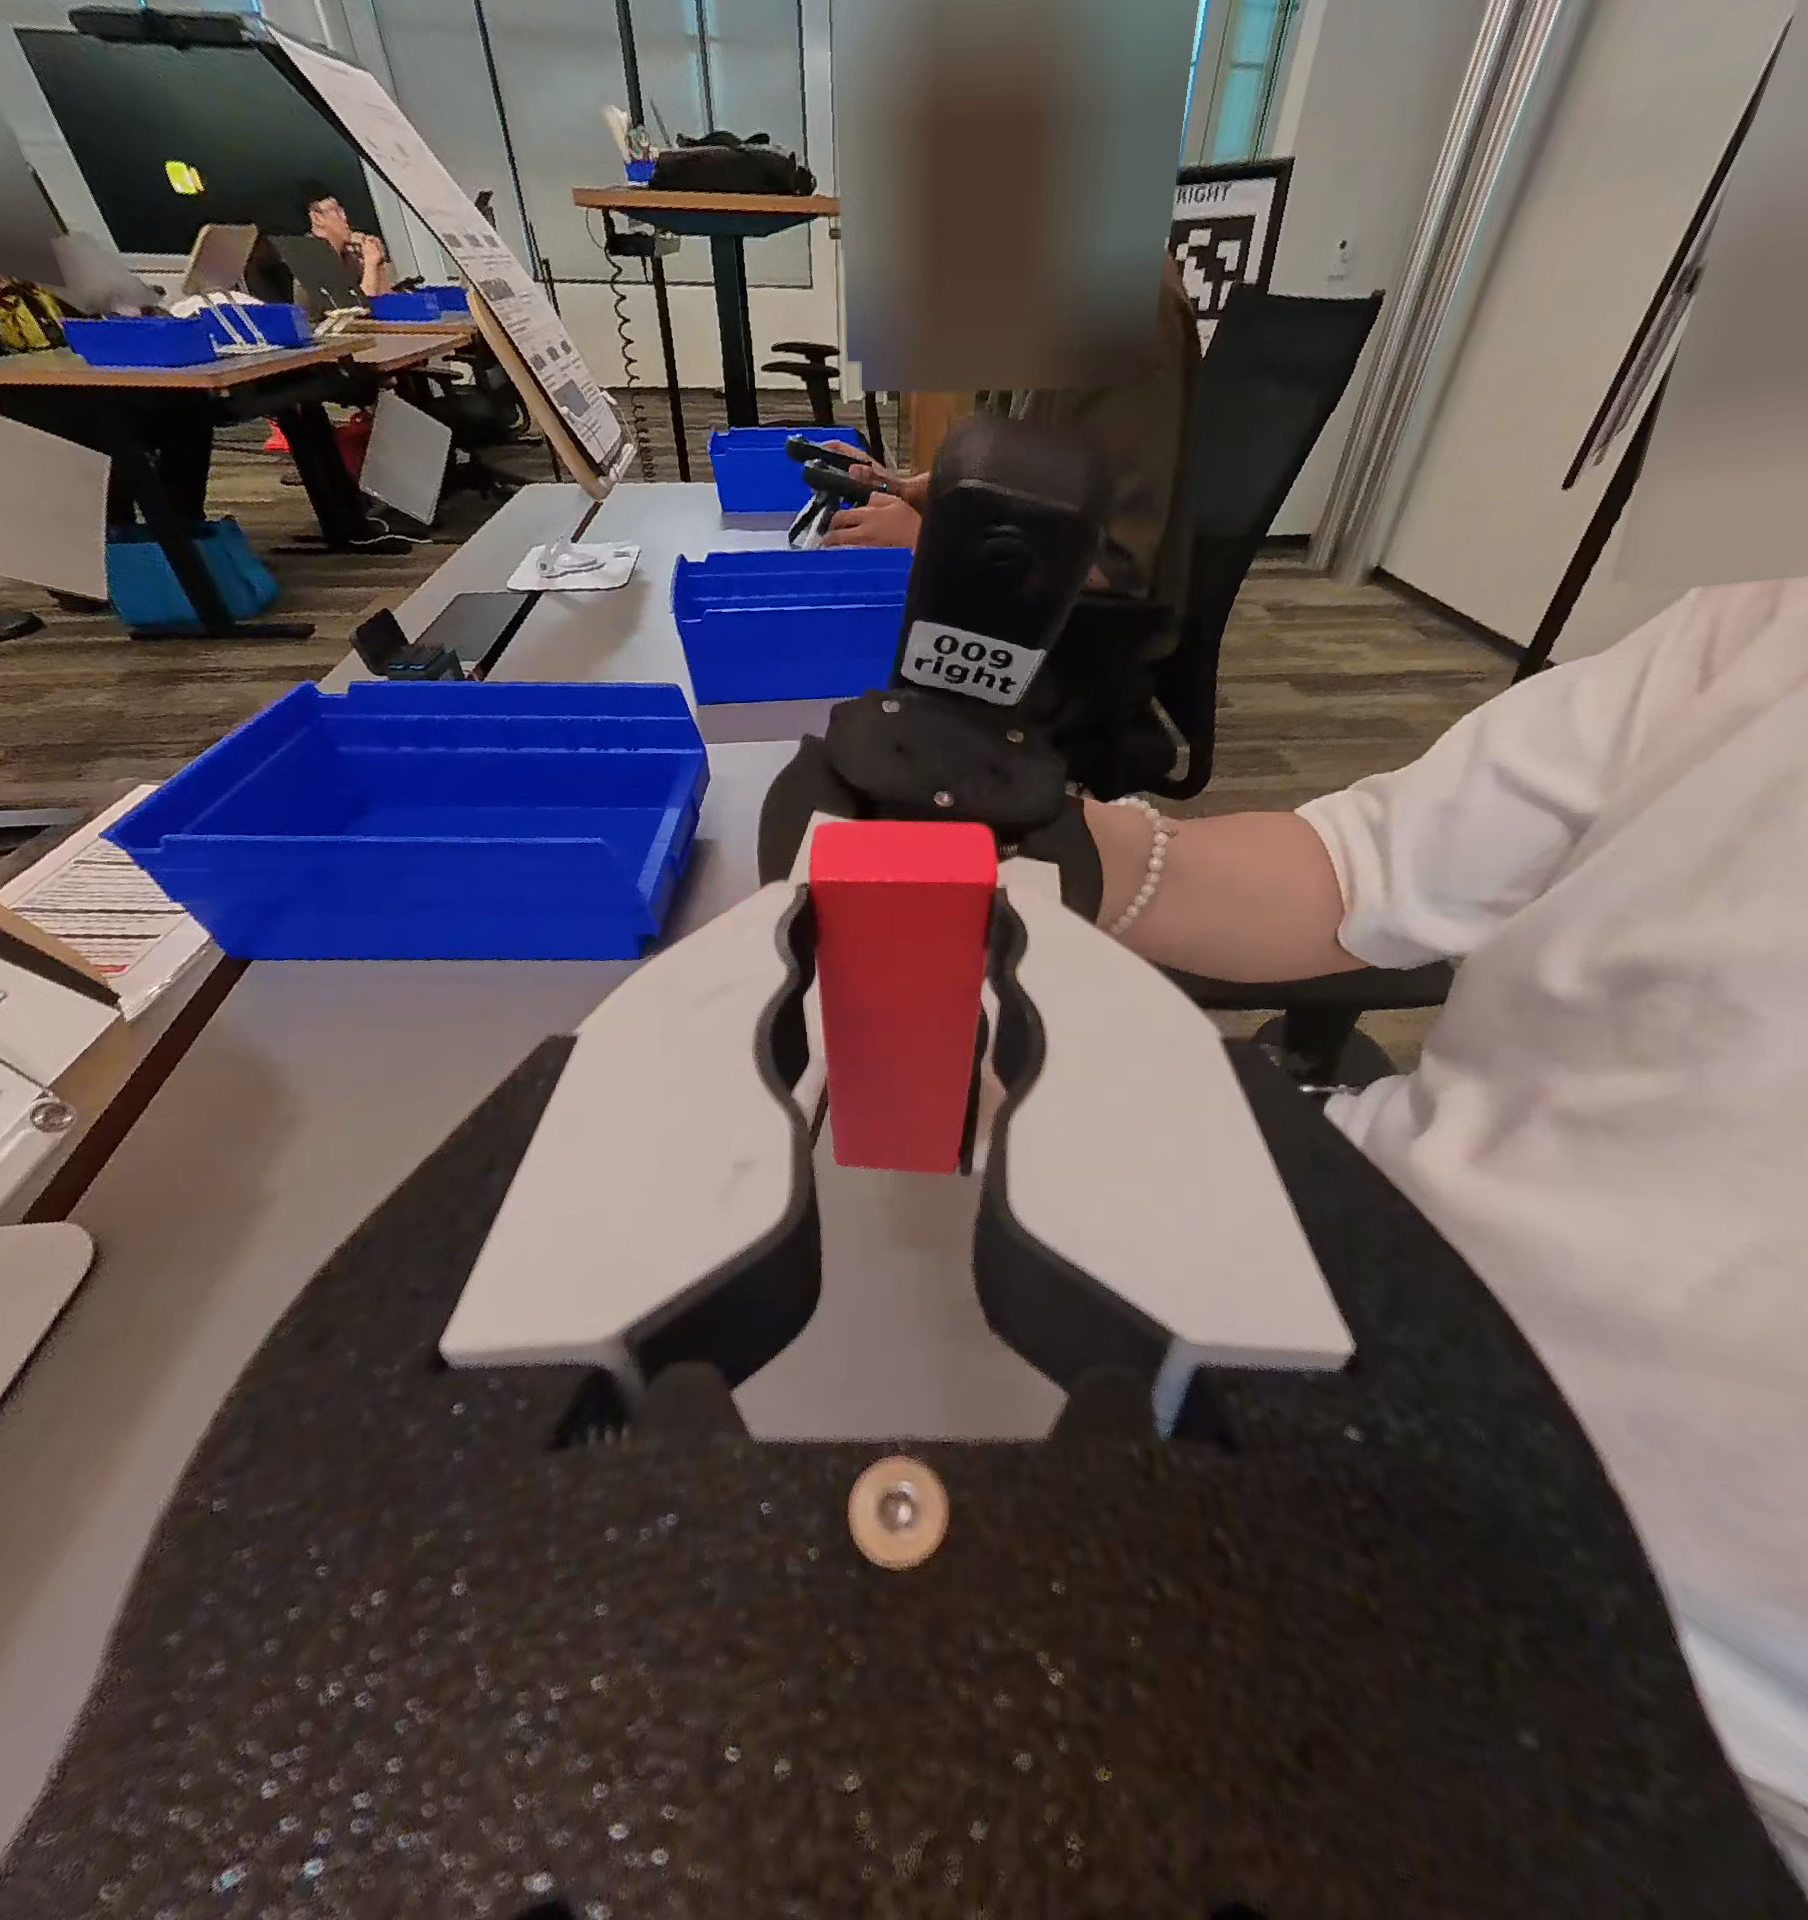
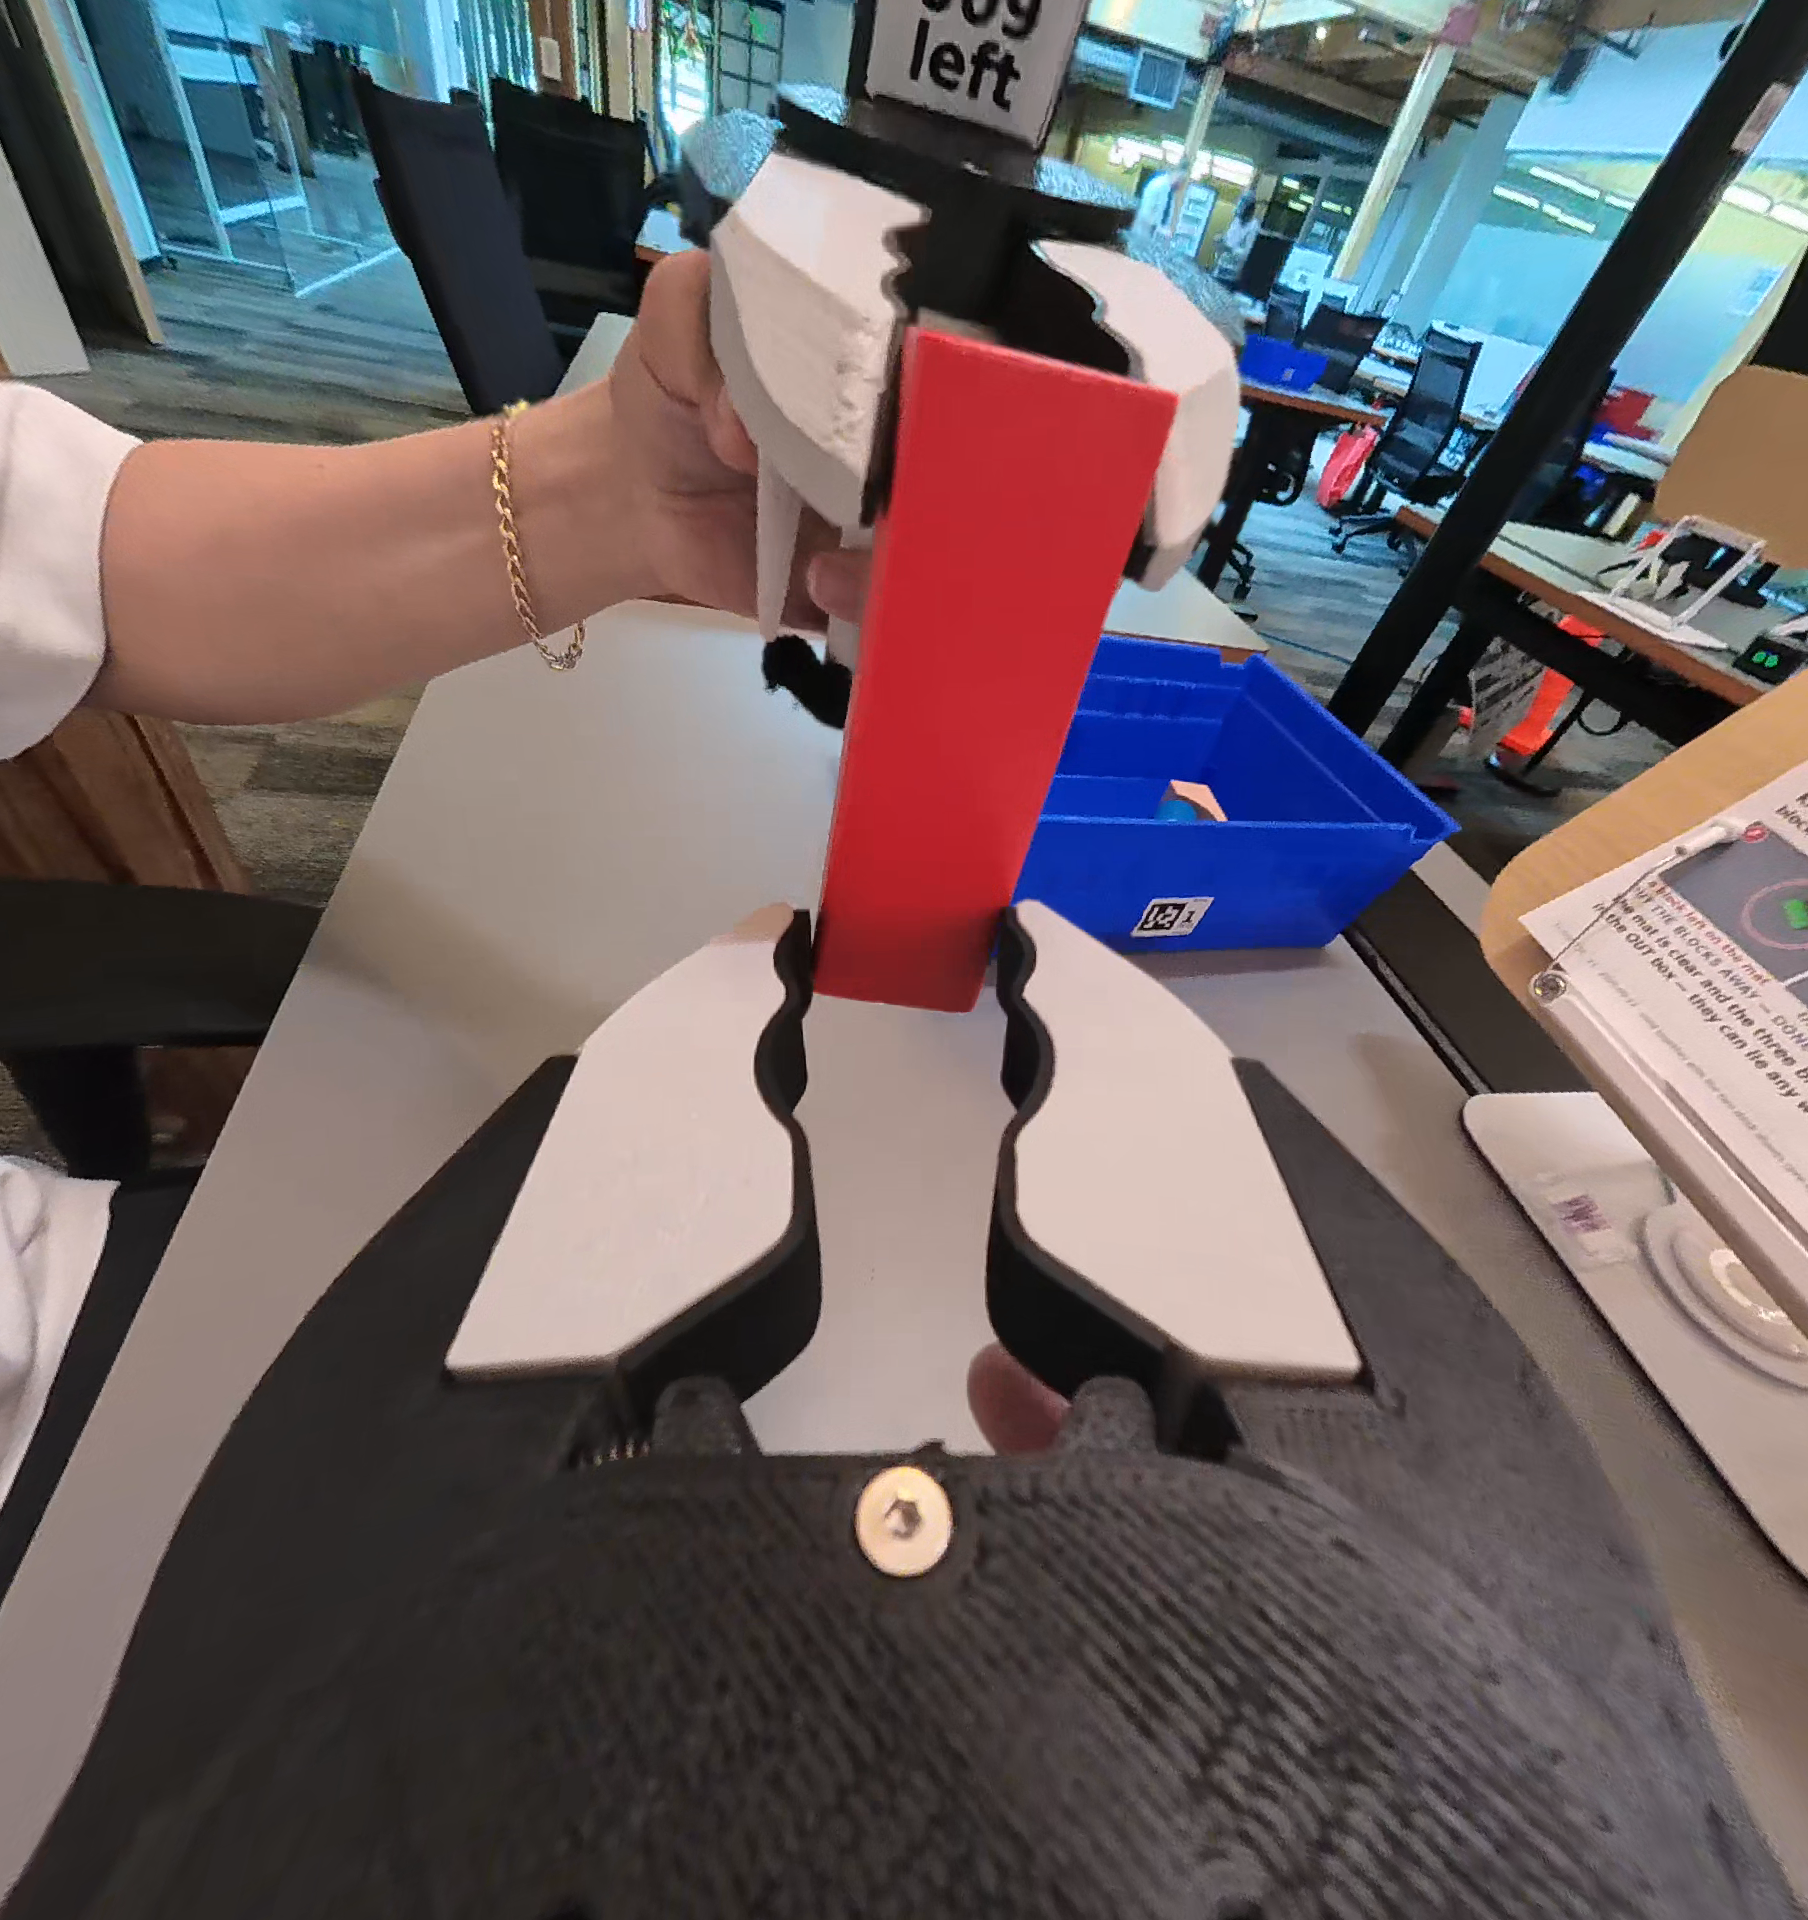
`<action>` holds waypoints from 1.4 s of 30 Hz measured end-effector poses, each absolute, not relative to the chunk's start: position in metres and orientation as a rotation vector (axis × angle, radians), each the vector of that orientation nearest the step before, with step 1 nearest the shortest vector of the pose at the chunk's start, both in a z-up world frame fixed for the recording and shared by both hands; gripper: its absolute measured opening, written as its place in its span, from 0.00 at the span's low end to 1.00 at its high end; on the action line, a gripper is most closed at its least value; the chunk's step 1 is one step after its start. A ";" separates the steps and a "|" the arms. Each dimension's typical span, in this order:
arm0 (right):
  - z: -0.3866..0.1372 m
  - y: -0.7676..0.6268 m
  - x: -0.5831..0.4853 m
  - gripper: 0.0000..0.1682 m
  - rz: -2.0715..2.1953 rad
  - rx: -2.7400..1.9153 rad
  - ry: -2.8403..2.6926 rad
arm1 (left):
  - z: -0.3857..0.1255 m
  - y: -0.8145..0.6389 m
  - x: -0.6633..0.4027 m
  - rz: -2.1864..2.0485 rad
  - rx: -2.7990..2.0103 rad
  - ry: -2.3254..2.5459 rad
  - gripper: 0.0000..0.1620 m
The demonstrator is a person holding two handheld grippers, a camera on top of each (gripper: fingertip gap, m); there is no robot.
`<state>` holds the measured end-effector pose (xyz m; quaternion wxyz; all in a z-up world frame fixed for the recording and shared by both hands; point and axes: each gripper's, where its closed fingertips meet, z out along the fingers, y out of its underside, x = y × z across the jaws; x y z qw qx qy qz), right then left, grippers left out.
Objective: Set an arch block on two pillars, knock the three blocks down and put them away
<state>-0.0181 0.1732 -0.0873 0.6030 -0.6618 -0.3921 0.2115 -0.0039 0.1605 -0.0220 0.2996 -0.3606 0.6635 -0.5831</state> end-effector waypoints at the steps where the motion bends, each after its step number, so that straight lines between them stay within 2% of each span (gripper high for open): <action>1: -0.089 0.174 -0.016 0.20 0.481 -1.541 -0.912 | -0.024 0.160 -0.004 -1.527 -0.953 1.774 0.19; 4: -0.096 0.173 -0.015 0.20 0.476 -1.567 -0.932 | -0.032 0.160 -0.006 -1.421 -0.960 1.856 0.21; 6: -0.101 0.172 -0.013 0.20 0.480 -1.582 -0.947 | -0.039 0.161 -0.007 -1.303 -0.979 1.928 0.32; 9: -0.103 0.173 -0.011 0.20 0.477 -1.584 -0.947 | -0.050 0.164 -0.007 -1.073 -0.992 2.044 0.35; 15: -0.110 0.175 -0.007 0.20 0.415 -1.610 -0.962 | -0.054 0.165 -0.003 -0.922 -1.036 2.133 0.28; 17: -0.113 0.175 -0.006 0.20 0.402 -1.619 -0.963 | -0.053 0.166 -0.002 -0.940 -1.053 2.125 0.21; 25: -0.129 0.177 0.012 0.20 0.389 -1.665 -0.920 | -0.068 0.170 0.011 -0.926 -1.137 2.128 0.21; 27: -0.132 0.179 0.032 0.36 0.321 -1.697 -0.856 | -0.073 0.176 0.017 -0.900 -1.164 2.121 0.21; 31: -0.136 0.160 0.074 0.43 0.263 -1.741 -0.771 | -0.089 0.196 0.034 -0.806 -1.202 2.114 0.21; 42: -0.134 0.127 0.140 0.44 0.224 -1.733 -0.570 | -0.183 0.240 0.097 -0.635 -1.312 2.200 0.21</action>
